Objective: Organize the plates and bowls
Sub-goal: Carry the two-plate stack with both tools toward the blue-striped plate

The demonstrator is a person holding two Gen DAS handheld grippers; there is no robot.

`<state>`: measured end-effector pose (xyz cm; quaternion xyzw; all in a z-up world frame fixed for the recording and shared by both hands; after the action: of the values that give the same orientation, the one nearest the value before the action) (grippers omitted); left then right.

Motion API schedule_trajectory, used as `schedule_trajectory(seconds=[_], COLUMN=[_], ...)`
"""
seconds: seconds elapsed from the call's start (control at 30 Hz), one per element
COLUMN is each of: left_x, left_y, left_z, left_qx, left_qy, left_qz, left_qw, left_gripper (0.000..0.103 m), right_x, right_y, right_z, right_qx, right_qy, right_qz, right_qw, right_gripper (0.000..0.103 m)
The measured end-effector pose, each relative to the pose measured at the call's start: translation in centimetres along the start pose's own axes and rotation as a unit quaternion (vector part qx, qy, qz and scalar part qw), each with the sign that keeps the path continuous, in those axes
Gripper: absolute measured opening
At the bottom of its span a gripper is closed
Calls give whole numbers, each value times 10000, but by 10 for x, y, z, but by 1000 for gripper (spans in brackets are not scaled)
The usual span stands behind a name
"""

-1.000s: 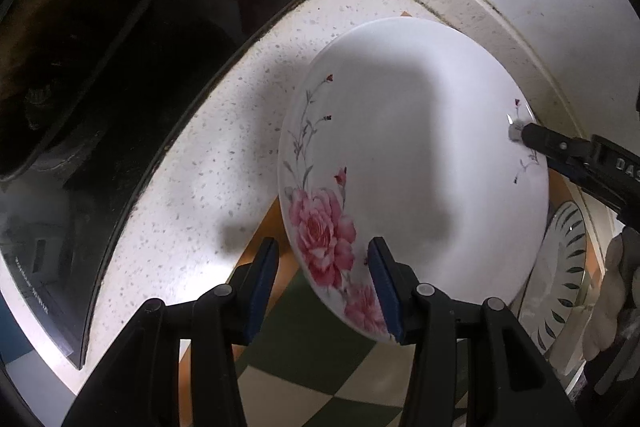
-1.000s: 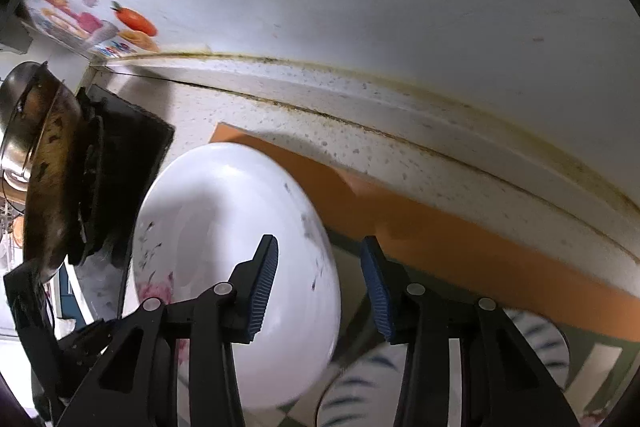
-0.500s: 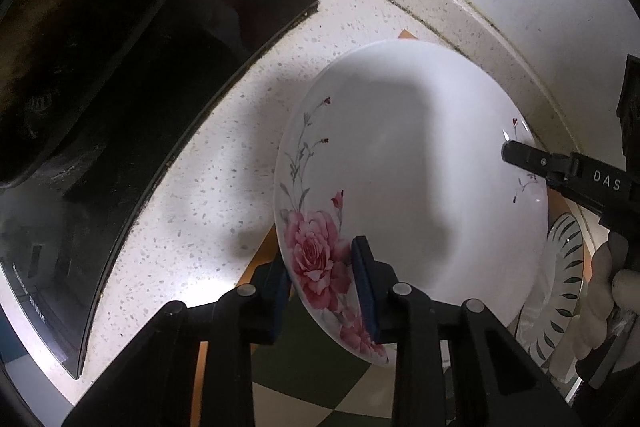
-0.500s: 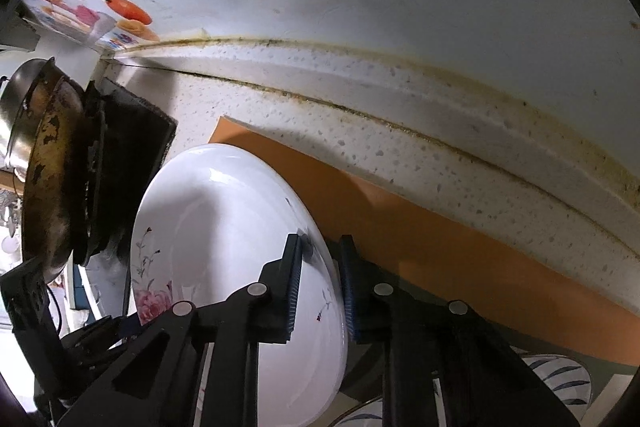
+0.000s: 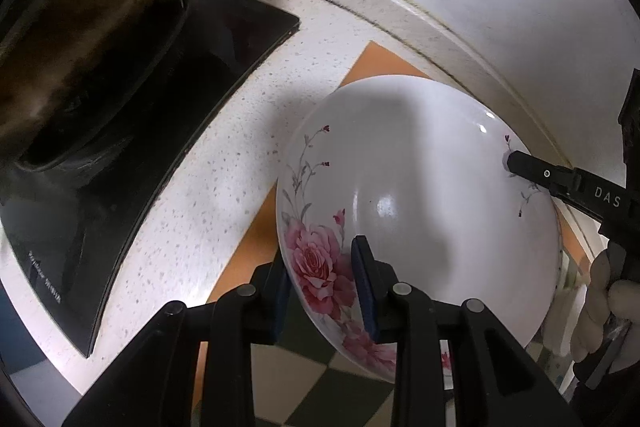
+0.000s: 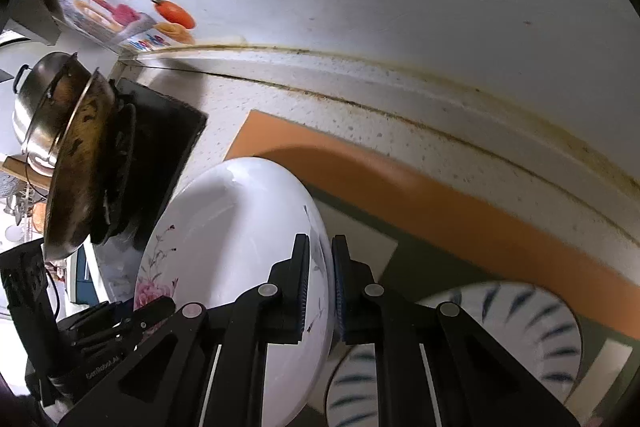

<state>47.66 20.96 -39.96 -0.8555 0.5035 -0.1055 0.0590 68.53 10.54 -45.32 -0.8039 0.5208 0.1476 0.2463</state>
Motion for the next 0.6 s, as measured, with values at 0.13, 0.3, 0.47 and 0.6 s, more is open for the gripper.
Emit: schedule_trajectory(seconds=[0.13,0.3,0.47,0.6], left_x=[15,30,50,65], left_y=[14,35,64,88], left_z=[-19,-44,-65,-72], left_qx=[75,123,137,82], left_qy=[95,255,408,477], left_qz=[148,427,836,1145], left_qw=[9998,9987,9956,9922], left_gripper=[26,26,26,26], right_x=[-5,-9,-5,2], right_y=[21,62,114,161], right_z=[-29,-79,-126,-155], right_qx=[202,539,858,1102], right_qy=[-15,-99,-87,-152], right_qz=[74,253,499,820], right_qw=[9998,9982,9950,9904], right_gripper=[13,13,13,13])
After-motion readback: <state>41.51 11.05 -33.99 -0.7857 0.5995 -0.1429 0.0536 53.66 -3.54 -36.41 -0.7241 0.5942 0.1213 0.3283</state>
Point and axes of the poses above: each gripper's, at about its wrist camera, not at the fingertips, and z roughly the way its jaws point, x to its right, y to its underside, the point moved 9 cm from there along z, roughly the way its jaws point, and after that the axes turned 5 degrees about -y, right-handed, at the moved point
